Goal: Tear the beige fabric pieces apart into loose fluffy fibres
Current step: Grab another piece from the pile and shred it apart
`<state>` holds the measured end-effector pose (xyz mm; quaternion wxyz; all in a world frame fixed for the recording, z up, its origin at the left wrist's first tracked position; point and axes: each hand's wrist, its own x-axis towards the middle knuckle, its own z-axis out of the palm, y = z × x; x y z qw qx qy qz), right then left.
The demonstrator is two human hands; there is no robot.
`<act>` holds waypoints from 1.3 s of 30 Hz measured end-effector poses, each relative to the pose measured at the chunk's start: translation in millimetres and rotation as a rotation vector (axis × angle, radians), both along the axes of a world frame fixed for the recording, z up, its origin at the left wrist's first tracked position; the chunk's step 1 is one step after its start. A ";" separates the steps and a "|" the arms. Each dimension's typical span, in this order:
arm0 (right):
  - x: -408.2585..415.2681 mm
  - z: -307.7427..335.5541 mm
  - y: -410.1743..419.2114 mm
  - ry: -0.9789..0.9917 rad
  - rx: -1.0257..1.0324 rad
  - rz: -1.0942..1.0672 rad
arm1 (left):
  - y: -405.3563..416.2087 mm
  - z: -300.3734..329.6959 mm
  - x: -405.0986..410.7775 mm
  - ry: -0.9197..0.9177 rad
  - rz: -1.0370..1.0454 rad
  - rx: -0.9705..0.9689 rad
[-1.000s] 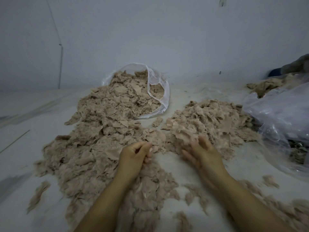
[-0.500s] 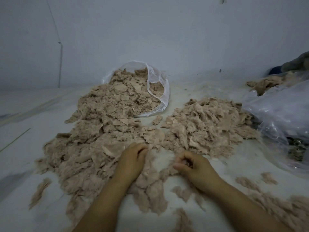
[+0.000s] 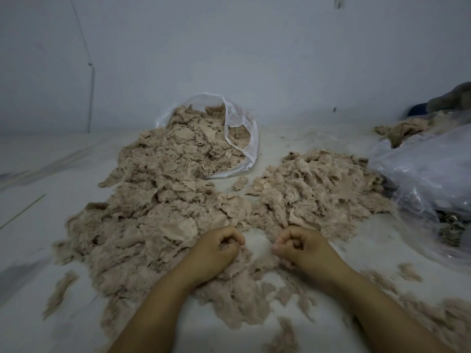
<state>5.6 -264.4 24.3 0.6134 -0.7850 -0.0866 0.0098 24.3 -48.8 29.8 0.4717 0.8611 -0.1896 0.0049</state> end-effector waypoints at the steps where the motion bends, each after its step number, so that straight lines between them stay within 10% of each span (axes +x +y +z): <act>1: -0.2 0.7 0.4 -0.017 0.008 0.004 | -0.4 0.5 -1.6 0.005 -0.019 0.036; 6: 1.8 -2.9 6.7 -0.101 0.064 -0.078 | -7.4 -8.1 -6.2 -0.125 -0.148 0.365; 15: 4.8 1.6 -12.3 -0.142 -0.284 -0.244 | 4.1 12.8 -8.7 0.280 -0.015 -0.371; 23: -3.0 0.4 19.8 -0.586 -0.363 0.035 | -9.1 8.1 -15.5 0.323 -0.199 -0.309; 39: -5.3 -2.7 22.1 -0.175 -0.003 -0.018 | -6.7 8.6 -13.1 0.191 -0.131 -0.218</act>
